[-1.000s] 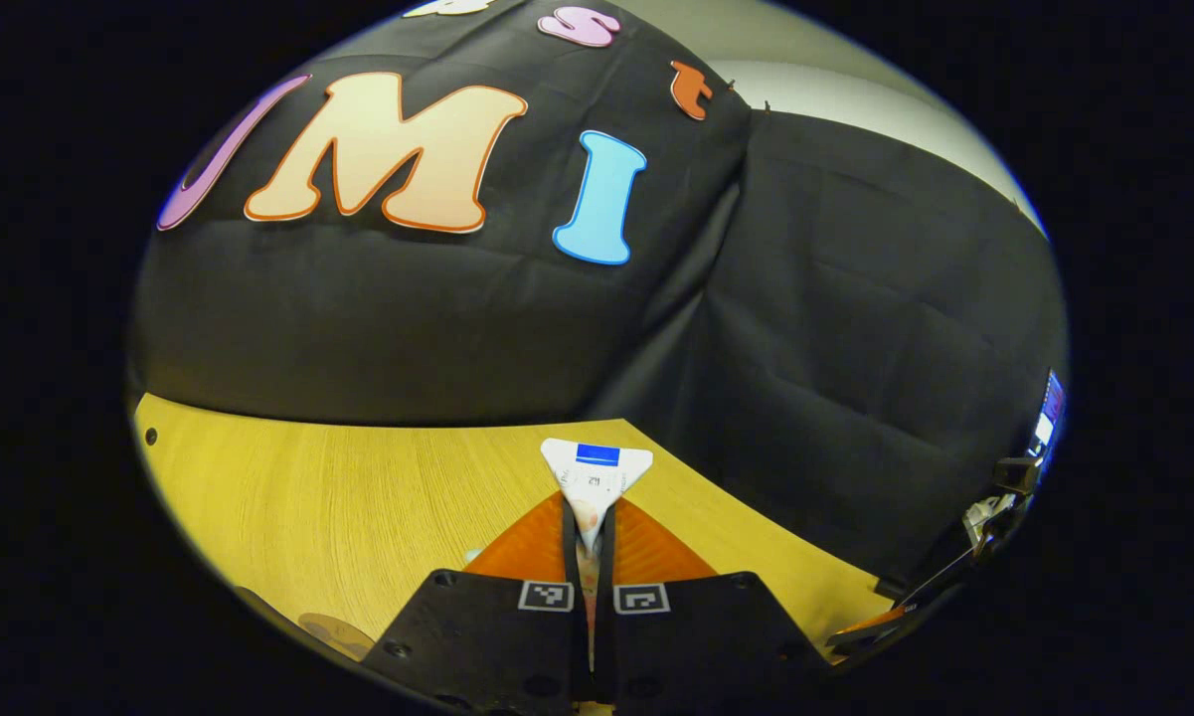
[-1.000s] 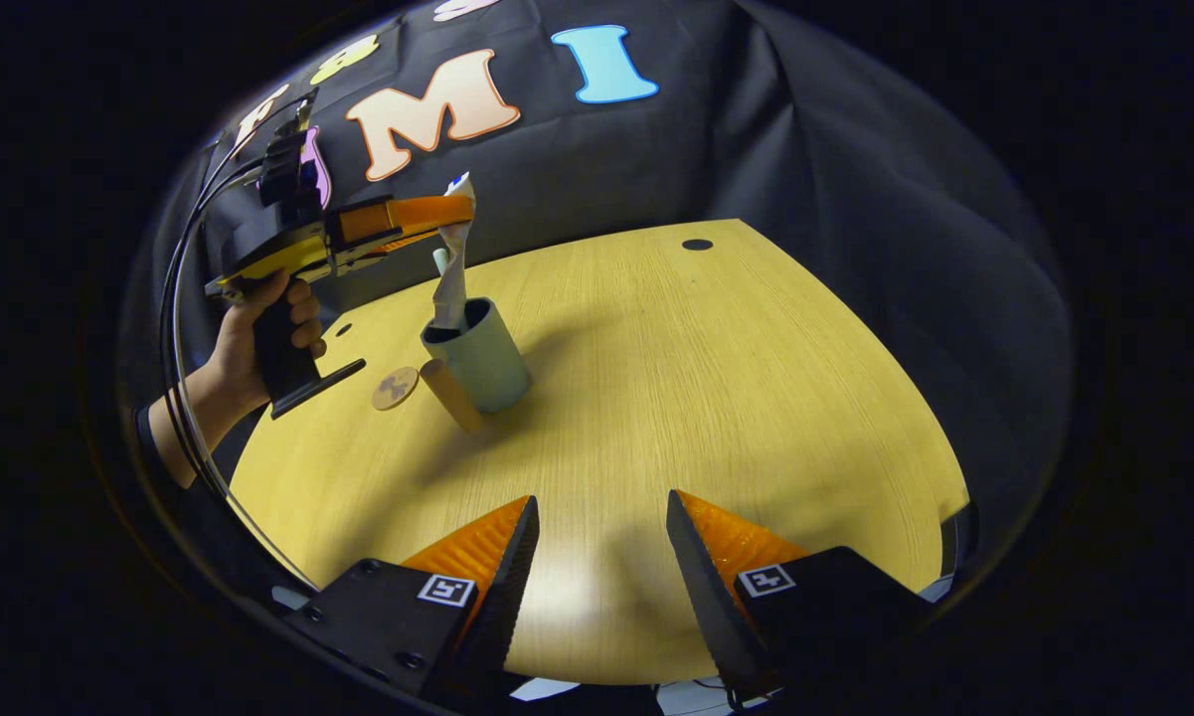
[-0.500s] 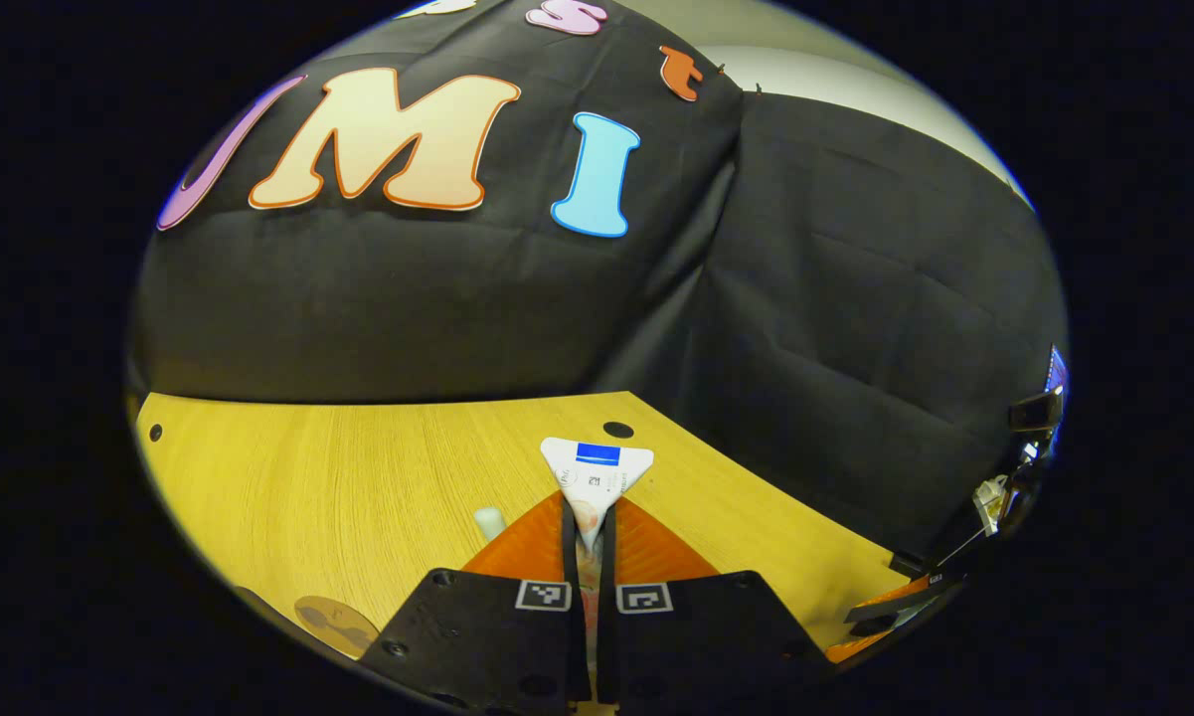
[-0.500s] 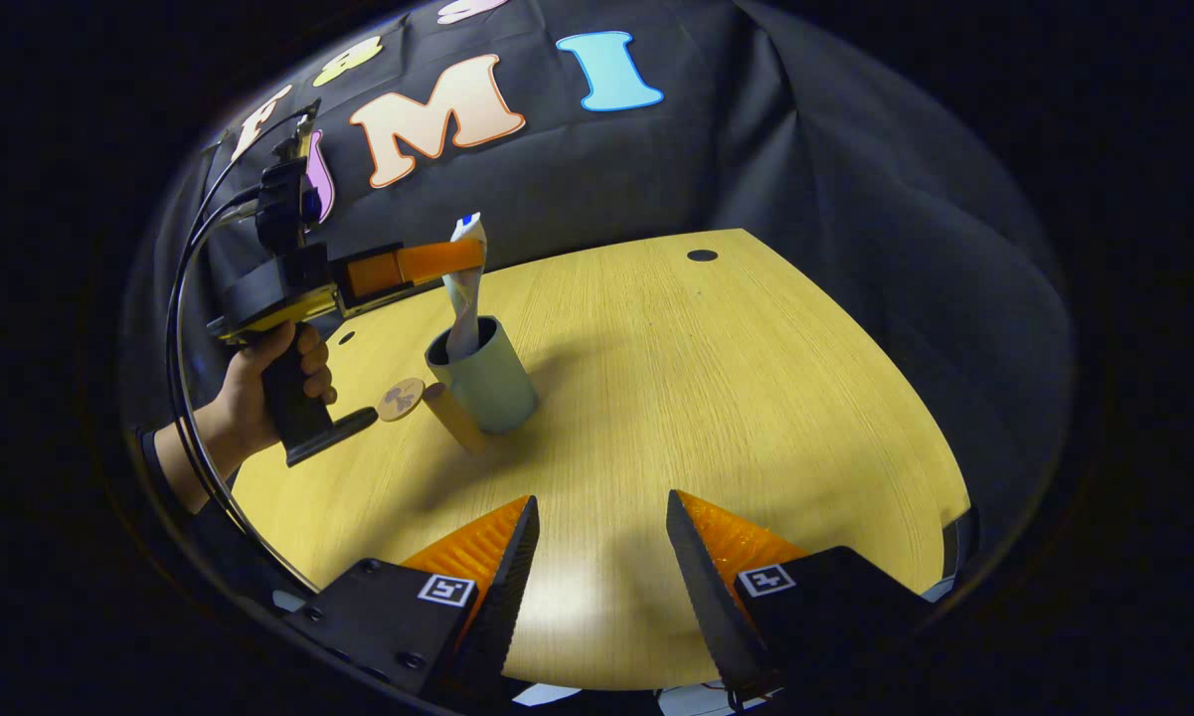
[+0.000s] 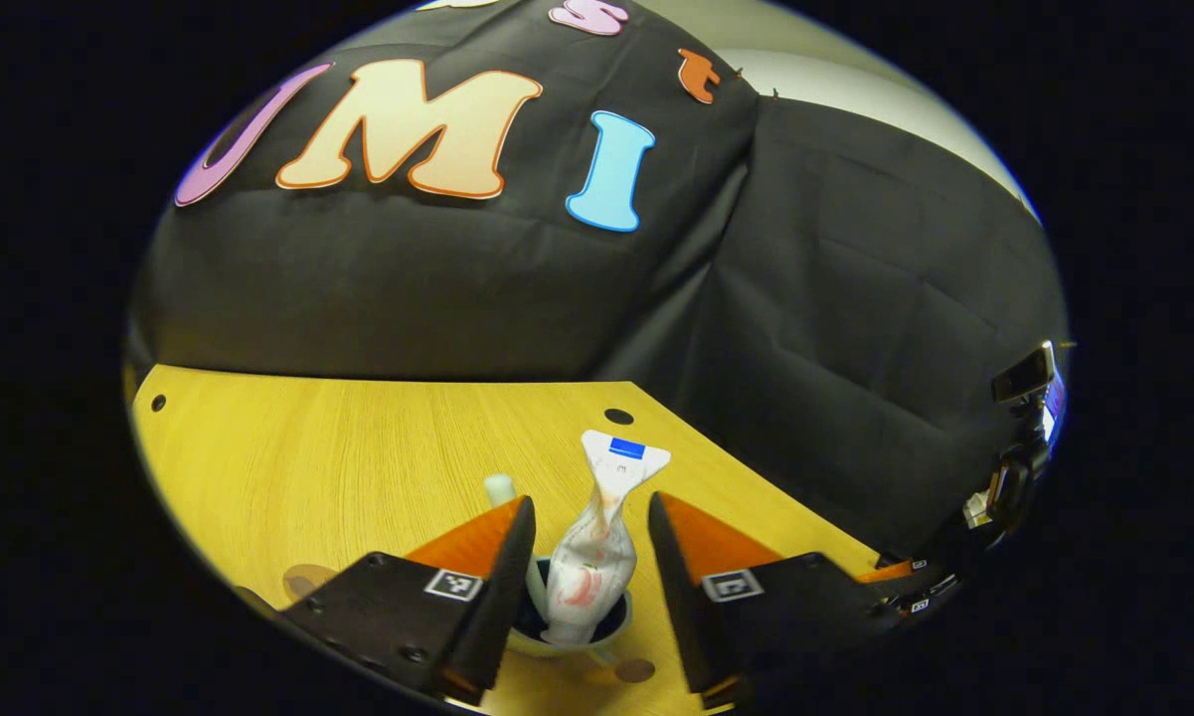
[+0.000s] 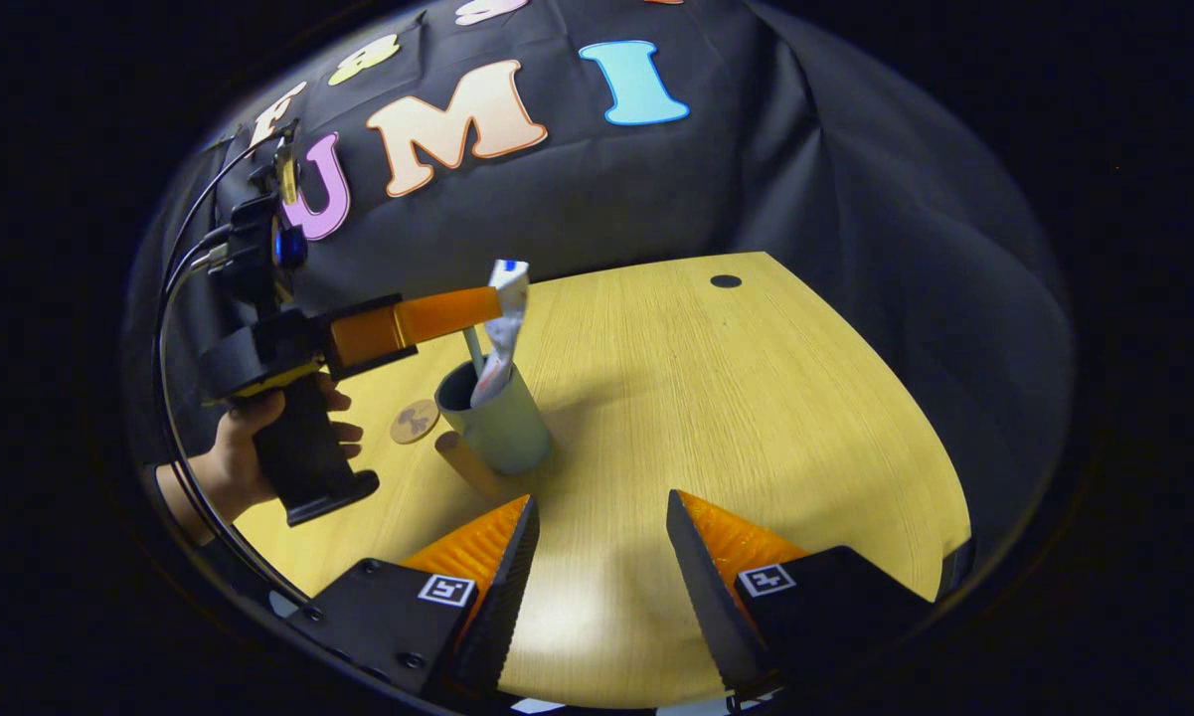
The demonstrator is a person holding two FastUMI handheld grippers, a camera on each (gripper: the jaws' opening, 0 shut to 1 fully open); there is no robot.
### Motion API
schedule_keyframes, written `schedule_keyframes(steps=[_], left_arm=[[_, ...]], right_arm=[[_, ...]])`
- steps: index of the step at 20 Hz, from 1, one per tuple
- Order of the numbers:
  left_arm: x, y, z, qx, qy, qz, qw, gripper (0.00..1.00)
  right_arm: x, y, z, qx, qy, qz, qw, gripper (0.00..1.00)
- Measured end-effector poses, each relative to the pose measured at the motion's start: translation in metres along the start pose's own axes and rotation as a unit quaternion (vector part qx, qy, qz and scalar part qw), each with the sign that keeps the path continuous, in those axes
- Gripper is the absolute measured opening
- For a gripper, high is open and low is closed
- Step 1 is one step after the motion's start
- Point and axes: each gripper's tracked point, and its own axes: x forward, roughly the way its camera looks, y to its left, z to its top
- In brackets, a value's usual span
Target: Put the toothbrush and toothpaste on the desktop into the cup, then pick up the cup and place it on the coaster on the desktop.
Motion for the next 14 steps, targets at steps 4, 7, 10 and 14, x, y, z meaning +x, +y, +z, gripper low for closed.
schedule_keyframes(steps=[4, 7, 10, 14], left_arm=[[-0.021, 0.009, -0.003, 0.007, 0.002, 0.028, 1.000, 0.80], [-0.047, 0.015, 0.017, 0.015, -0.026, 0.042, 0.999, 0.88], [-0.077, 0.025, 0.033, 0.015, -0.048, 0.059, 0.997, 0.95], [-0.121, 0.052, 0.047, 0.028, -0.066, 0.100, 0.992, 0.94]], right_arm=[[-0.001, 0.005, 0.002, -0.014, -0.004, 0.012, 1.000, 0.81], [0.000, 0.015, 0.006, -0.024, -0.001, 0.024, 0.999, 0.83], [0.009, 0.036, 0.019, -0.015, 0.007, 0.041, 0.999, 0.89], [0.024, 0.059, 0.024, -0.004, 0.049, 0.057, 0.997, 0.98]])
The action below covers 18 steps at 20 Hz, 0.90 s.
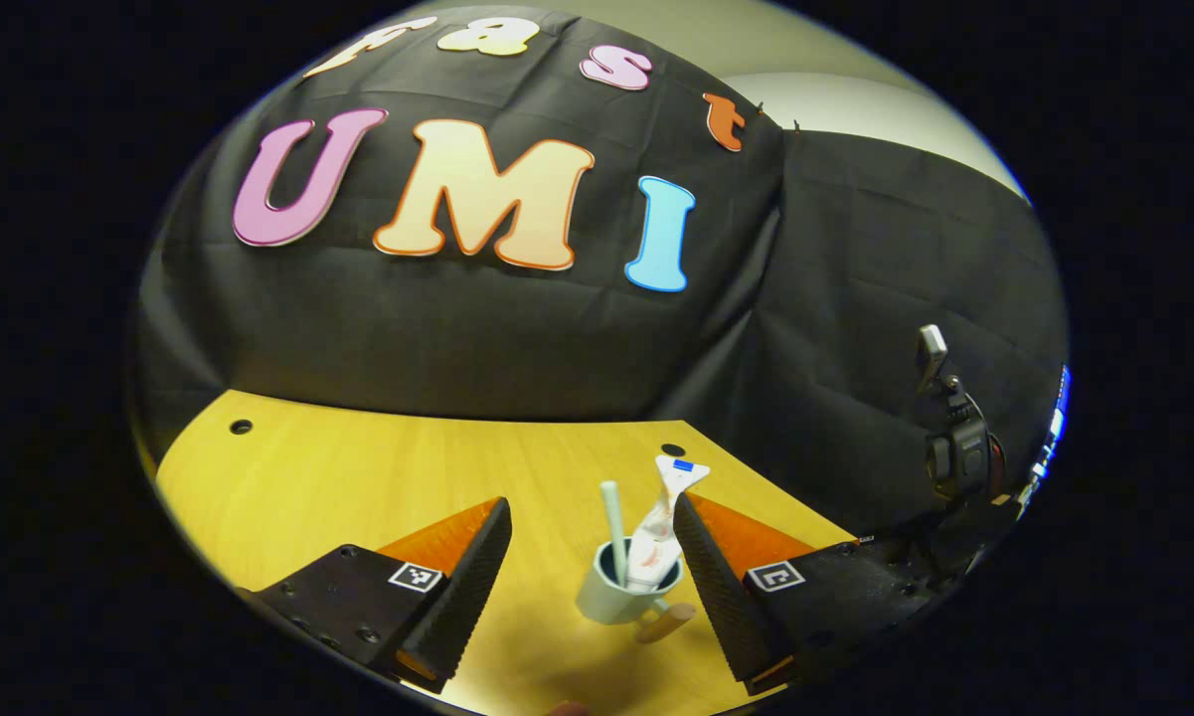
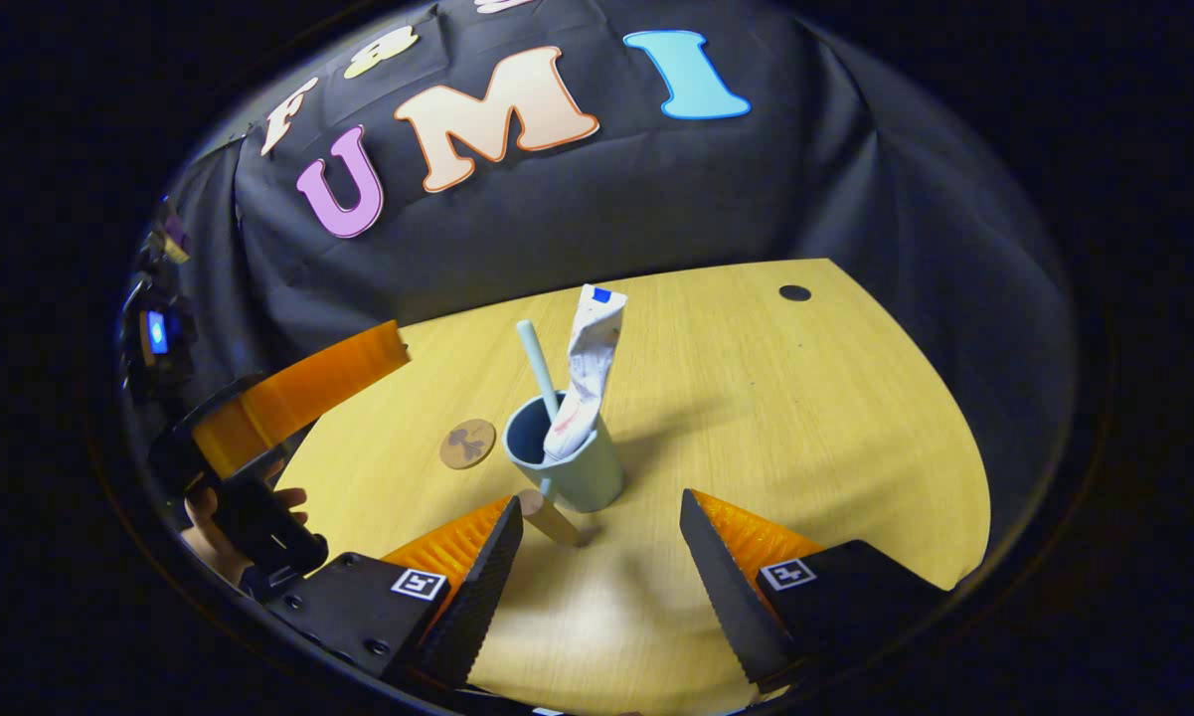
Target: Put the toothbrush and toothpaste on the desktop into the cup, then pick up the cup and place it on the coaster on the desktop.
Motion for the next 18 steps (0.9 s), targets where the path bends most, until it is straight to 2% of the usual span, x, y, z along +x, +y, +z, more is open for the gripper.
schedule_keyframes(steps=[1, 2, 3, 9, 10, 11, 12, 18], left_arm=[[-0.009, 0.010, 0.002, 0.006, -0.002, 0.012, 1.000, 0.95], [-0.019, 0.020, 0.002, 0.012, -0.003, 0.025, 1.000, 0.95], [-0.027, 0.030, 0.002, 0.015, -0.003, 0.037, 0.999, 0.95], [-0.080, 0.076, -0.014, 0.002, 0.006, 0.096, 0.995, 0.95], [-0.089, 0.082, -0.018, 0.000, 0.009, 0.105, 0.994, 0.95], [-0.095, 0.088, -0.020, -0.001, 0.011, 0.113, 0.994, 0.95], [-0.103, 0.094, -0.024, -0.001, 0.014, 0.122, 0.992, 0.95], [-0.136, 0.128, -0.030, 0.005, 0.013, 0.163, 0.986, 0.95]], right_arm=[[0.005, 0.006, -0.001, 0.002, 0.015, 0.003, 1.000, 0.98], [0.011, 0.009, -0.002, 0.001, 0.030, 0.000, 1.000, 0.94], [0.015, 0.011, -0.005, -0.001, 0.045, -0.004, 0.999, 0.98], [0.037, 0.031, -0.015, -0.026, 0.121, -0.008, 0.992, 0.98], [0.041, 0.032, -0.018, -0.031, 0.138, -0.013, 0.990, 0.98], [0.046, 0.031, -0.019, -0.038, 0.151, -0.019, 0.988, 0.94], [0.051, 0.030, -0.020, -0.045, 0.165, -0.028, 0.985, 0.98], [0.069, 0.028, -0.030, -0.090, 0.237, -0.063, 0.965, 0.98]])
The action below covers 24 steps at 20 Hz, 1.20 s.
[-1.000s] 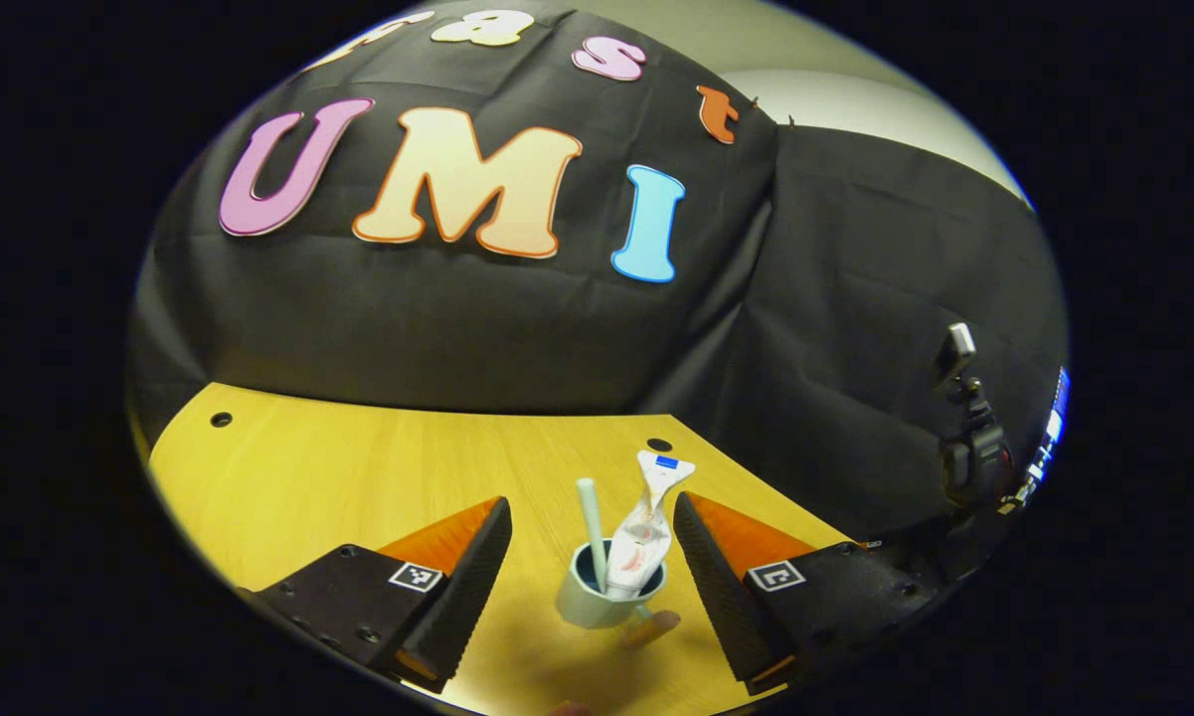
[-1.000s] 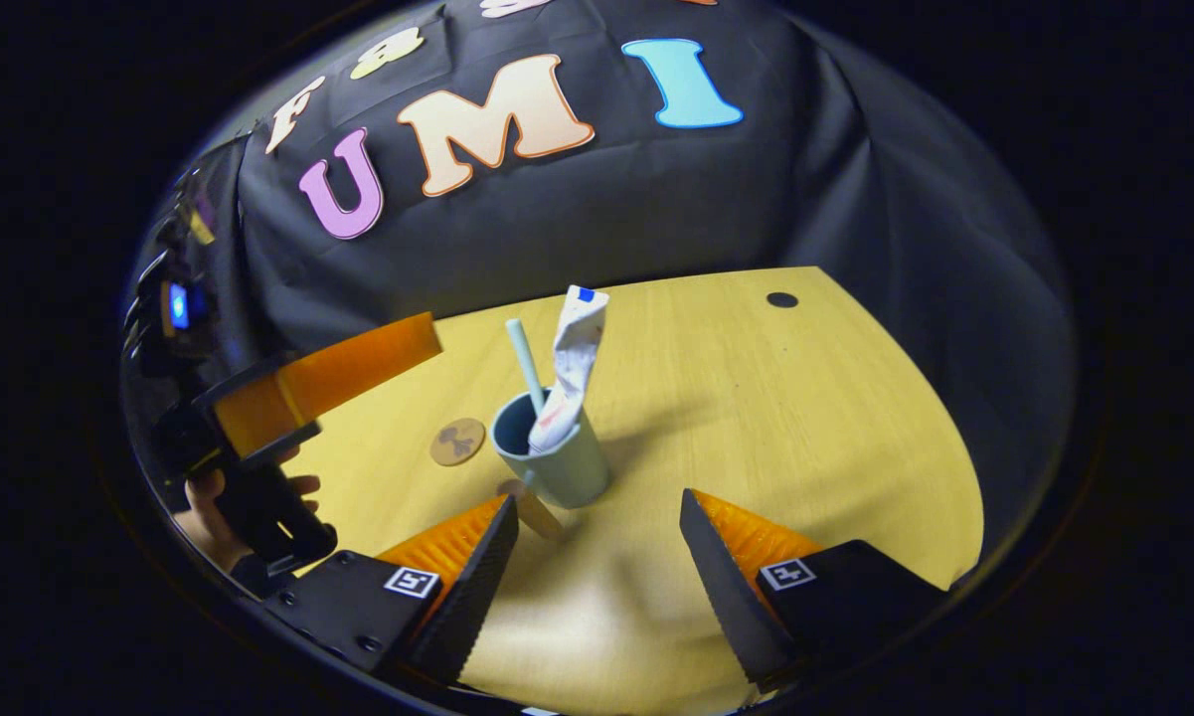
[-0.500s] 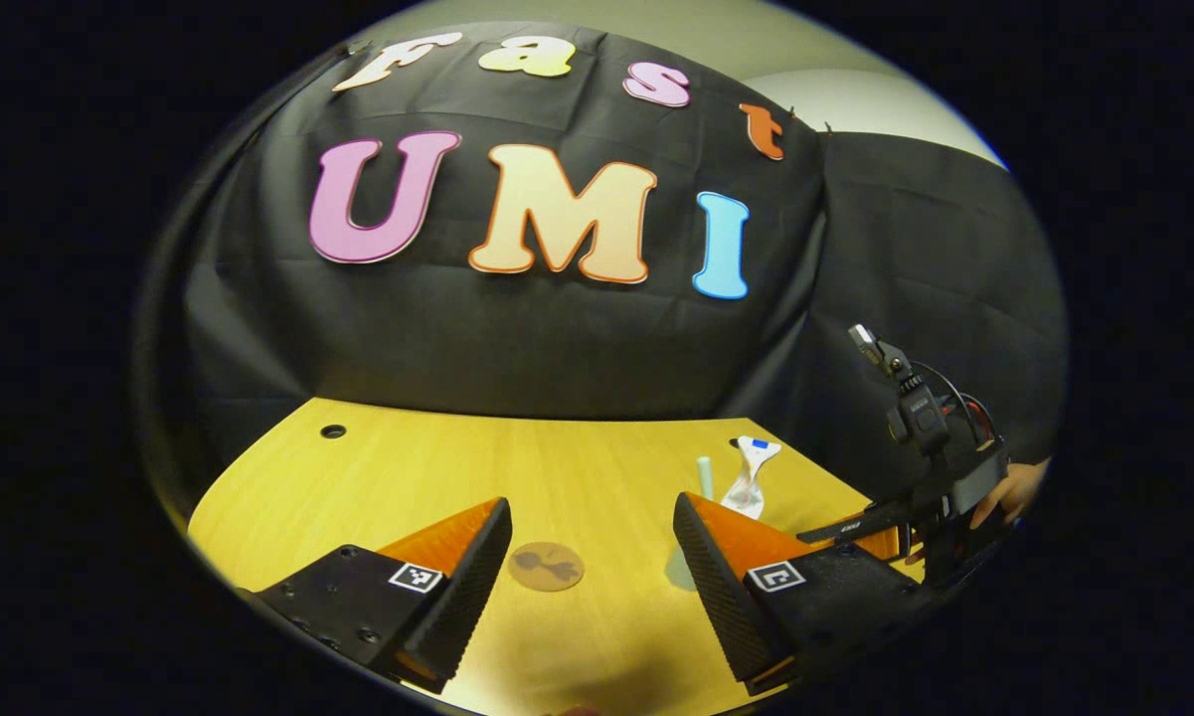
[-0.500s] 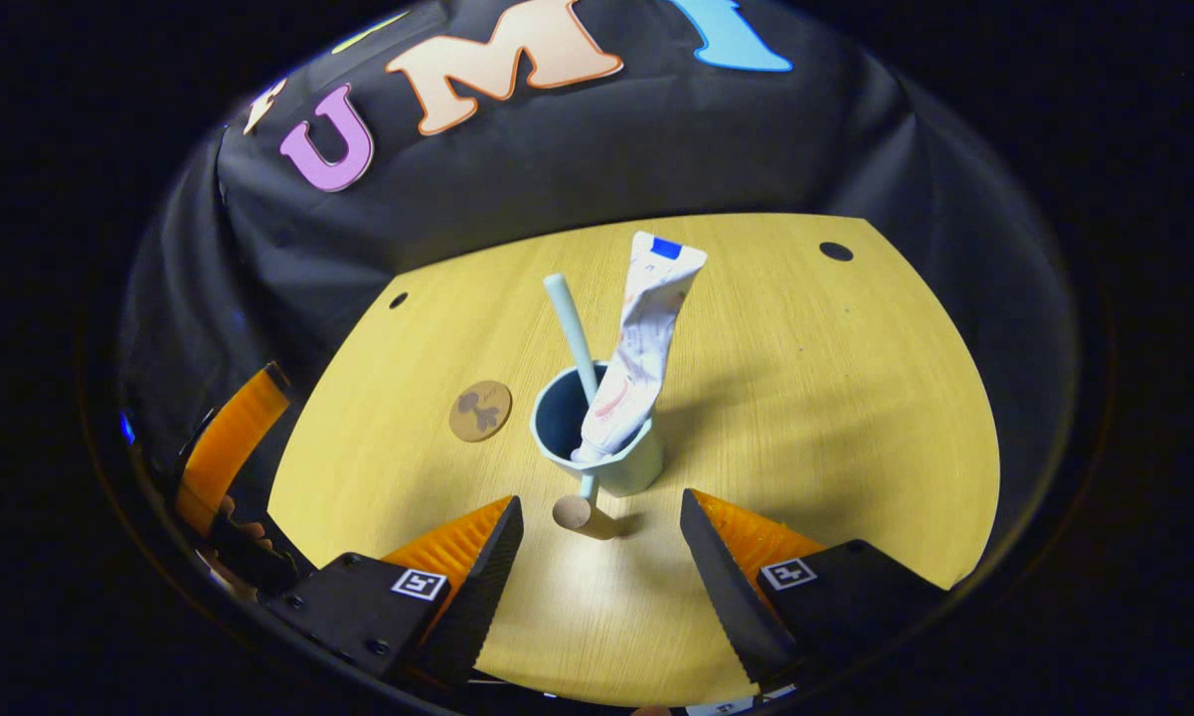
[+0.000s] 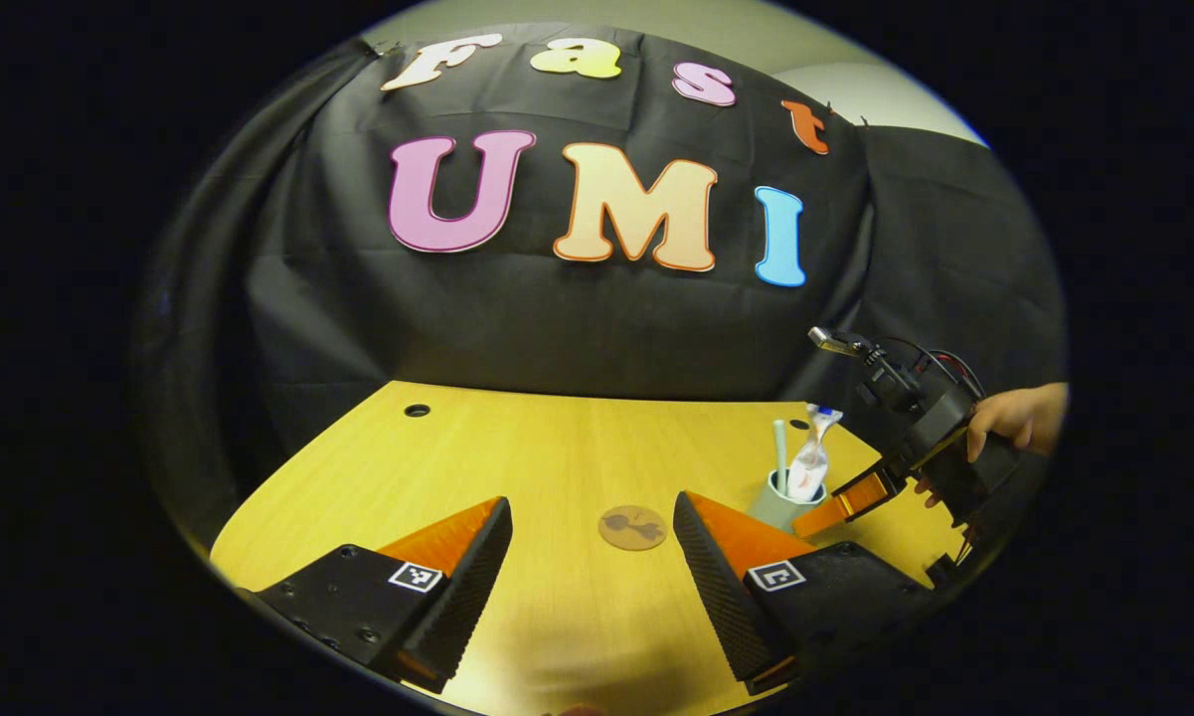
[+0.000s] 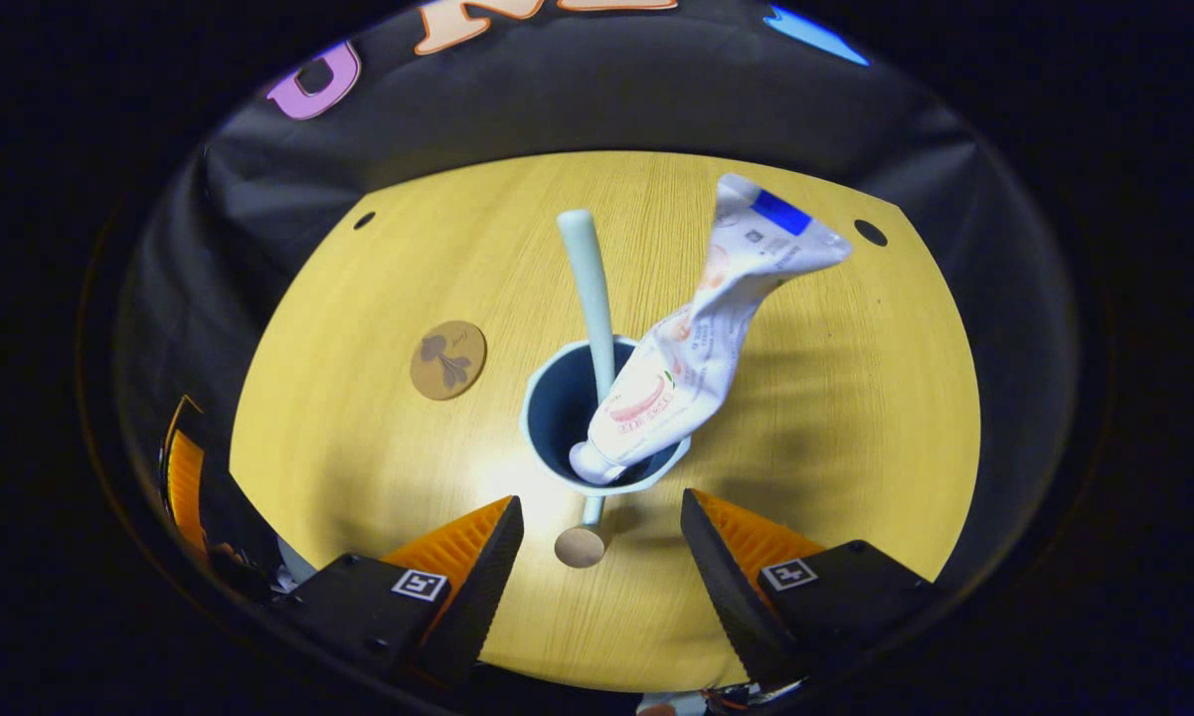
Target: Put the toothbrush and toothpaste on the desktop into the cup, then pick up the cup and place it on the coaster on the desktop.
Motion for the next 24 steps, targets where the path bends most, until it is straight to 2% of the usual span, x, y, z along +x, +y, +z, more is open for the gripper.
schedule_keyframes(steps=[3, 4, 5, 6, 7, 8, 9, 11, 12, 13, 14, 15, 18, 19, 21, 23, 24], left_arm=[[-0.007, 0.019, -0.003, -0.012, -0.001, 0.015, 1.000, 0.95], [-0.008, 0.025, -0.006, -0.016, -0.001, 0.018, 1.000, 0.95], [-0.008, 0.028, -0.008, -0.019, 0.001, 0.020, 1.000, 0.95], [-0.010, 0.032, -0.010, -0.023, 0.004, 0.023, 0.999, 0.95], [-0.010, 0.034, -0.012, -0.026, 0.006, 0.024, 0.999, 0.95], [-0.011, 0.037, -0.015, -0.028, 0.009, 0.024, 0.999, 0.95], [-0.012, 0.039, -0.016, -0.029, 0.012, 0.024, 0.999, 0.95], [-0.012, 0.041, -0.021, -0.029, 0.017, 0.024, 0.999, 0.95], [-0.012, 0.042, -0.022, -0.028, 0.019, 0.024, 0.999, 0.95], [-0.011, 0.044, -0.022, -0.027, 0.021, 0.025, 0.999, 0.95], [-0.011, 0.046, -0.020, -0.026, 0.020, 0.026, 0.999, 0.95], [-0.010, 0.047, -0.020, -0.025, 0.019, 0.026, 0.999, 0.95], [-0.009, 0.048, -0.020, -0.024, 0.020, 0.027, 0.999, 0.95], [-0.008, 0.047, -0.020, -0.025, 0.020, 0.027, 0.999, 0.95], [-0.007, 0.045, -0.021, -0.028, 0.022, 0.025, 0.999, 0.95], [-0.006, 0.045, -0.023, -0.030, 0.023, 0.024, 0.999, 0.95], [-0.005, 0.044, -0.022, -0.030, 0.023, 0.024, 0.999, 0.95]], right_arm=[[0.011, 0.004, -0.002, -0.015, 0.023, -0.015, 1.000, 0.98], [0.015, 0.005, -0.003, -0.019, 0.029, -0.020, 0.999, 0.94], [0.018, 0.005, -0.003, -0.021, 0.035, -0.023, 0.999, 0.98], [0.023, 0.005, -0.003, -0.020, 0.040, -0.027, 0.999, 0.99], [0.026, 0.005, -0.002, -0.018, 0.043, -0.029, 0.999, 0.94], [0.030, 0.004, -0.002, -0.016, 0.046, -0.032, 0.998, 0.94], [0.032, 0.002, -0.001, -0.016, 0.049, -0.036, 0.998, 0.99], [0.037, 0.000, -0.002, -0.011, 0.060, -0.038, 0.997, 0.99], [0.039, -0.002, -0.003, -0.008, 0.063, -0.039, 0.997, 0.94], [0.041, -0.003, -0.003, -0.007, 0.066, -0.040, 0.997, 0.94], [0.042, -0.004, -0.003, -0.006, 0.069, -0.039, 0.997, 0.99], [0.044, -0.004, -0.004, -0.007, 0.071, -0.036, 0.997, 0.94], [0.047, -0.006, -0.005, -0.011, 0.076, -0.037, 0.996, 0.90], [0.047, -0.008, -0.006, -0.014, 0.079, -0.037, 0.996, 0.79], [0.048, -0.011, -0.012, -0.017, 0.089, -0.035, 0.995, 0.68], [0.051, -0.016, -0.015, -0.032, 0.094, -0.036, 0.994, 0.43], [0.050, -0.016, -0.014, -0.038, 0.095, -0.036, 0.994, 0.28]])
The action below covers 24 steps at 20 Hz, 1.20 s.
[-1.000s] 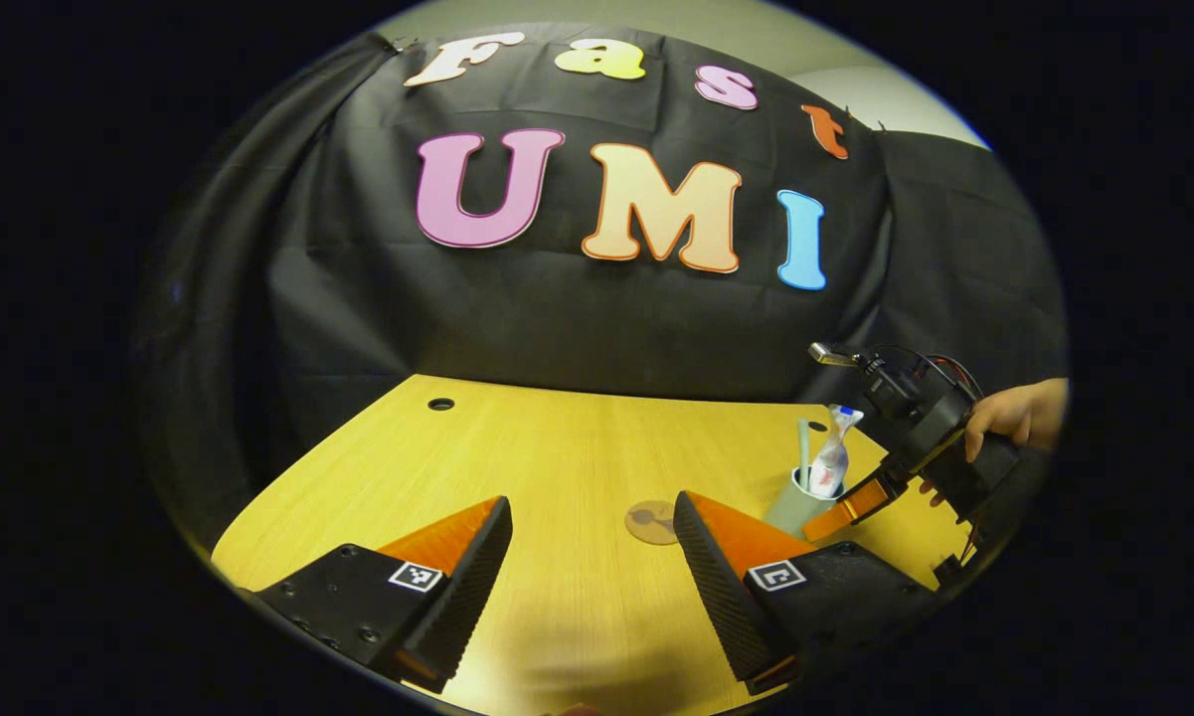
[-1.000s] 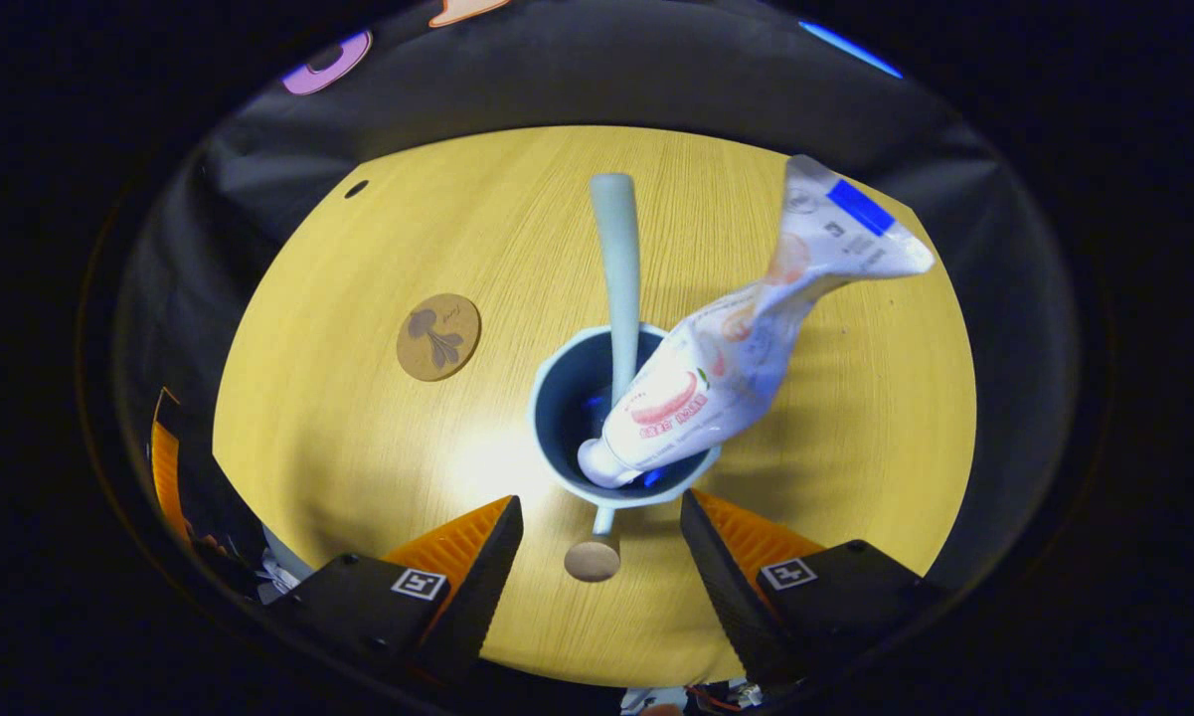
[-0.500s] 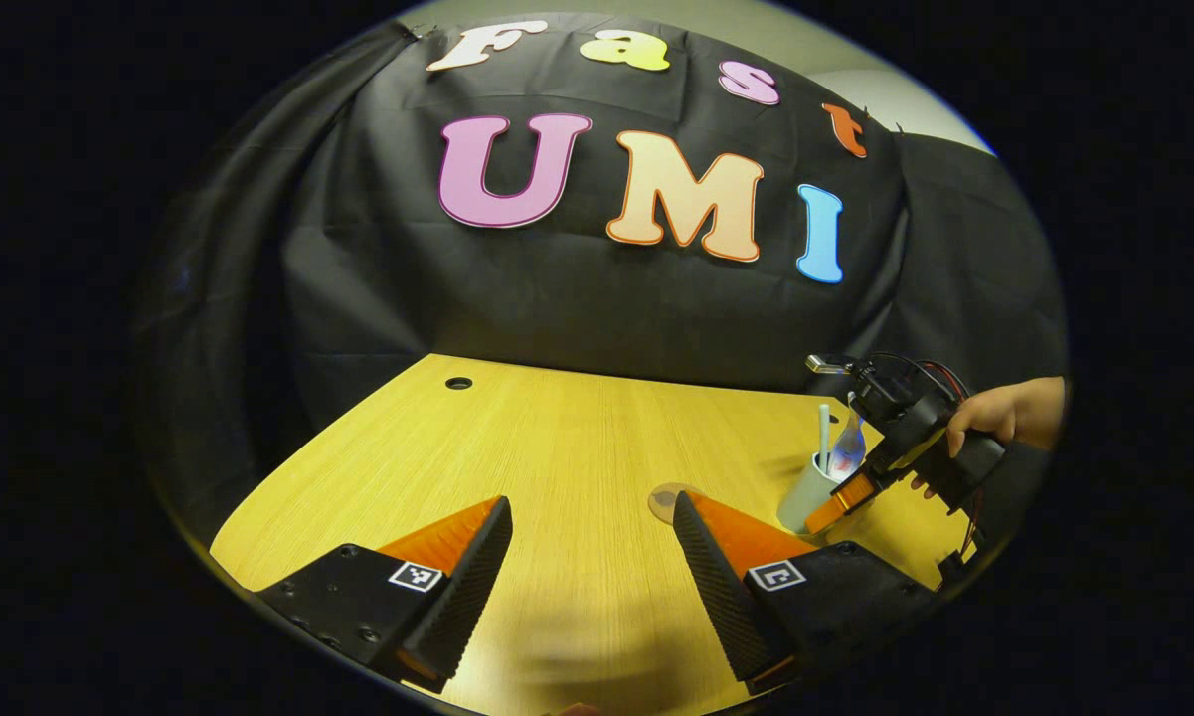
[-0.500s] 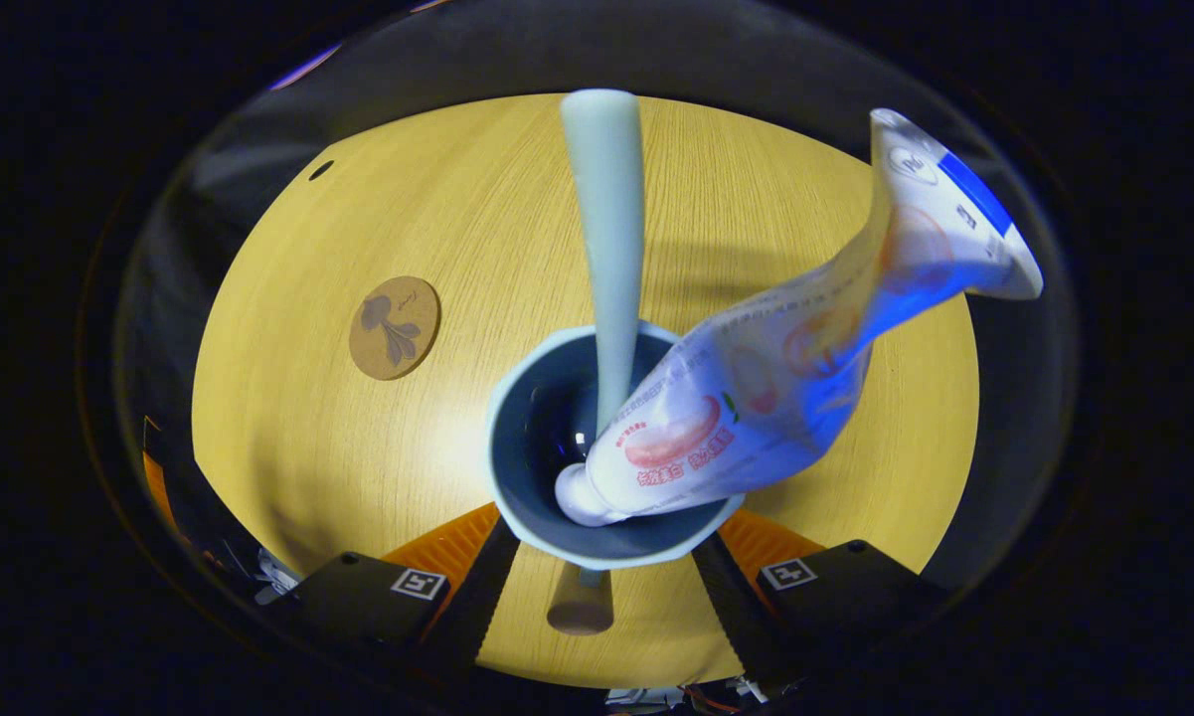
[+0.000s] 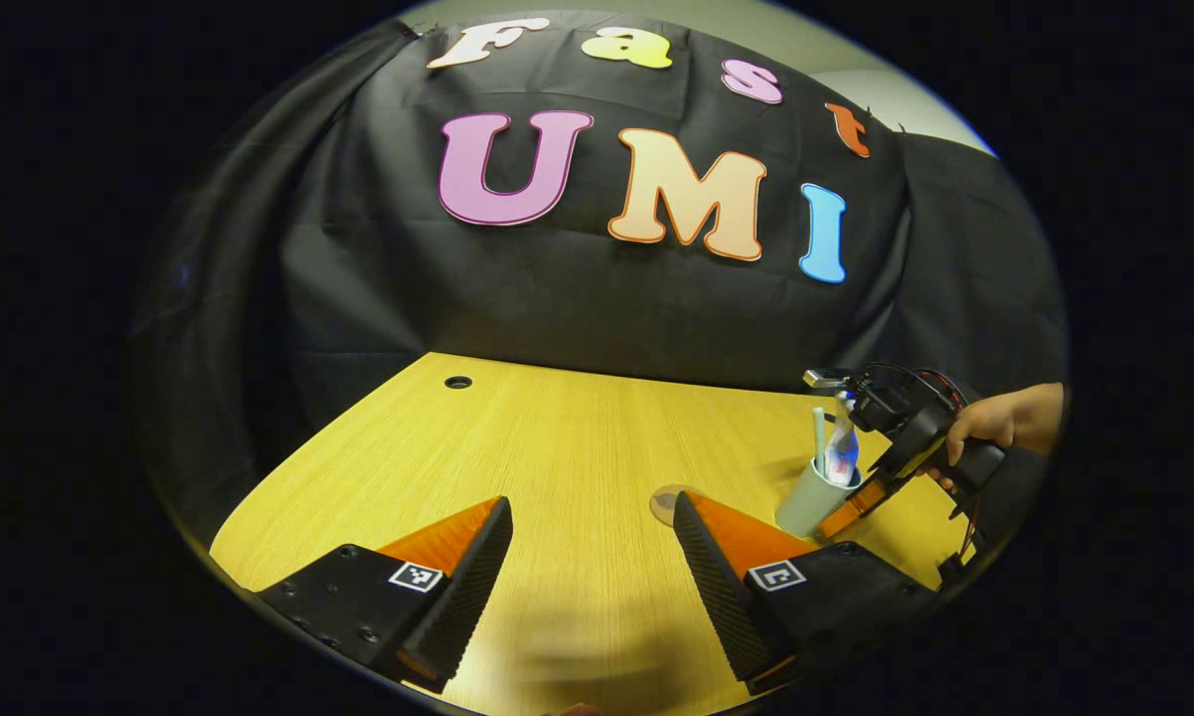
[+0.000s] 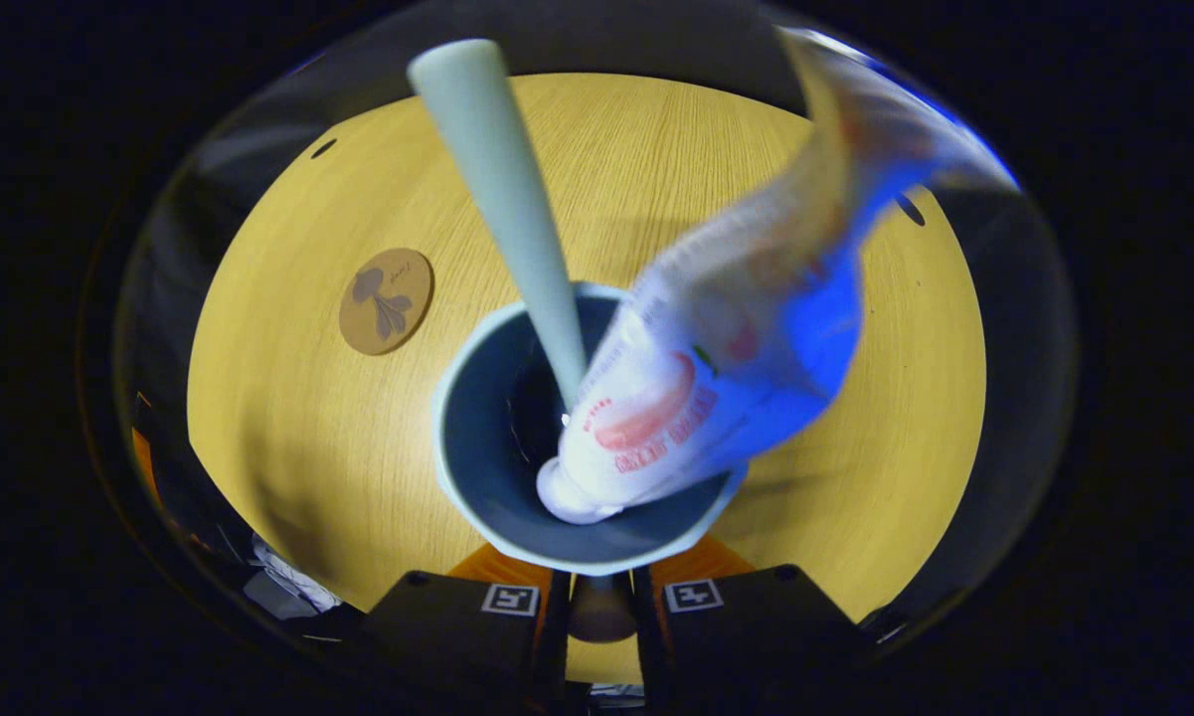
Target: Put the toothbrush and toothpaste on the desktop into the cup, then pick up the cup and place it on the coaster on the desktop.
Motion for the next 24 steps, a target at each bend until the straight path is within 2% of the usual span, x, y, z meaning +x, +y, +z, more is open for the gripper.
schedule_keyframes(steps=[2, 7, 10, 11, 13, 14, 15, 20, 21, 22, 23, 24], left_arm=[[0.002, 0.000, 0.000, 0.000, 0.001, -0.001, 1.000, 0.95], [0.002, 0.001, 0.000, 0.002, 0.000, 0.000, 1.000, 0.95], [0.000, 0.006, 0.000, 0.003, 0.000, 0.001, 1.000, 0.95], [0.000, 0.007, 0.000, 0.003, 0.000, 0.001, 1.000, 0.95], [-0.001, 0.010, 0.000, -0.001, 0.001, 0.002, 1.000, 0.95], [-0.003, 0.012, 0.000, -0.002, 0.000, 0.003, 1.000, 0.95], [-0.003, 0.014, 0.000, -0.003, -0.001, 0.005, 1.000, 0.95], [-0.008, 0.031, -0.004, -0.010, 0.000, 0.016, 1.000, 0.95], [-0.009, 0.035, -0.004, -0.012, 0.001, 0.019, 1.000, 0.95], [-0.011, 0.040, -0.005, -0.014, 0.001, 0.022, 1.000, 0.95], [-0.012, 0.045, -0.006, -0.015, 0.002, 0.026, 1.000, 0.95], [-0.014, 0.050, -0.006, -0.016, 0.001, 0.030, 0.999, 0.95]], right_arm=[[-0.003, 0.002, 0.000, -0.009, -0.004, -0.003, 1.000, 0.31], [-0.005, 0.002, 0.003, -0.023, -0.017, -0.011, 1.000, 0.31], [-0.010, 0.008, 0.006, -0.023, -0.022, -0.005, 0.999, 0.30], [-0.013, 0.011, 0.007, -0.022, -0.025, -0.003, 0.999, 0.27], [-0.017, 0.018, 0.015, -0.021, -0.032, 0.001, 0.999, 0.27], [-0.020, 0.021, 0.019, -0.022, -0.035, 0.003, 0.999, 0.30], [-0.024, 0.026, 0.024, -0.022, -0.038, 0.005, 0.999, 0.27], [-0.032, 0.056, 0.047, -0.040, -0.045, 0.017, 0.998, 0.27], [-0.030, 0.064, 0.052, -0.045, -0.045, 0.020, 0.998, 0.30], [-0.030, 0.071, 0.056, -0.050, -0.045, 0.022, 0.997, 0.27], [-0.032, 0.077, 0.061, -0.055, -0.046, 0.023, 0.997, 0.31], [-0.032, 0.084, 0.066, -0.061, -0.046, 0.024, 0.997, 0.27]])
